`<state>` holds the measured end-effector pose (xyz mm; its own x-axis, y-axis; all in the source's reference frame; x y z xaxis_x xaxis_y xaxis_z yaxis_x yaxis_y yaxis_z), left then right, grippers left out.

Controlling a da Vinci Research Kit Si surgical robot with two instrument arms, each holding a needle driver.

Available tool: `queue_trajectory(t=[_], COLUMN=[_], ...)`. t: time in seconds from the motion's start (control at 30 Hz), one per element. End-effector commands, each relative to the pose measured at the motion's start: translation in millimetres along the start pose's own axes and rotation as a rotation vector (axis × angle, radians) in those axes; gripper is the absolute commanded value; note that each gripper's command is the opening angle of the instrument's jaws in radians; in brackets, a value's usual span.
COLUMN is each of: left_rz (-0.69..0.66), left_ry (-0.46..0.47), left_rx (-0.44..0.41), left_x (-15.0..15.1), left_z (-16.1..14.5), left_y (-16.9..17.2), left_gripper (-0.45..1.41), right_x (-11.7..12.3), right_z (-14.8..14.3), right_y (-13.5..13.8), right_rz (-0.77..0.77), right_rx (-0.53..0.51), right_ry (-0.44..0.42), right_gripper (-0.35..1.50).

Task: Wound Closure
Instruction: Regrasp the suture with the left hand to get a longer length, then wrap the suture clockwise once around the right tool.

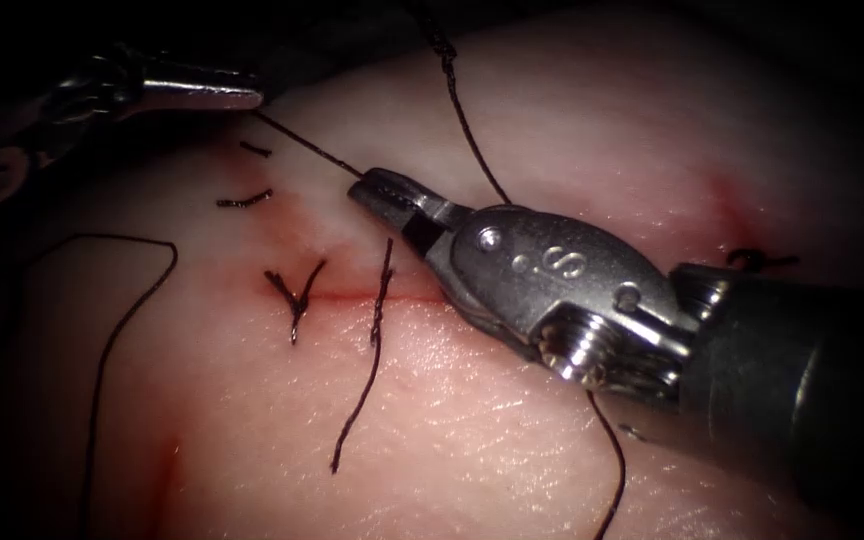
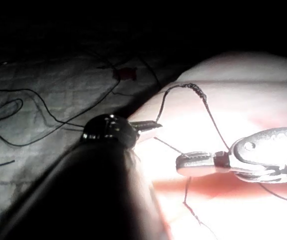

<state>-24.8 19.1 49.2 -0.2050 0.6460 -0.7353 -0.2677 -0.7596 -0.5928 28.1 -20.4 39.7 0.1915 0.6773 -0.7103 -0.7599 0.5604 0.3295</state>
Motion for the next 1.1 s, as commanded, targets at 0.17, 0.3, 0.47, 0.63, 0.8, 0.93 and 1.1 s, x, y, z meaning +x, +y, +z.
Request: queue_trajectory(t=[0.17, 0.3, 0.47, 0.63, 0.8, 0.93, 1.1], left_rz=[0.015, 0.023, 0.027, -0.028, -0.187, -0.259, -0.404], left_ry=[0.037, 0.046, 0.044, 0.071, 0.128, 0.127, 0.125], left_rx=[0.007, 0.01, 0.006, 0.002, 0.013, 0.028, 0.064], left_x=[1.0, 0.5, 0.3, 0.0, -1.0, -2.3, -3.5], left_z=[3.5, 4.8, 4.4, 3.1, 2.8, 3.1, 3.1], left_y=[-3.3, -3.7, -2.7, -0.6, 1.3, 2.6, 3.8], left_gripper=[-0.45, -0.45, -0.45, -0.45, -0.45, -0.45, -0.45], right_x=[1.8, 1.9, 1.1, -0.3, -2.1, -2.4, -1.6], right_z=[-0.7, -1.6, -1.2, 2.5, 5.5, 6.3, 5.9], right_y=[-1.8, -3.3, -4.0, -2.3, -2.2, -2.0, -0.6], right_rz=[0.024, 0.019, 0.0, 0.0, 0.019, 0.019, 0.034], right_rx=[0.056, 0.077, 0.102, 0.087, 0.107, 0.096, 0.082], right_ry=[0.045, 0.039, -0.041, -0.037, -0.014, 0.002, 0.084], right_gripper=[1.43, 1.35, -0.35, -0.35, -0.35, -0.35, -0.35])
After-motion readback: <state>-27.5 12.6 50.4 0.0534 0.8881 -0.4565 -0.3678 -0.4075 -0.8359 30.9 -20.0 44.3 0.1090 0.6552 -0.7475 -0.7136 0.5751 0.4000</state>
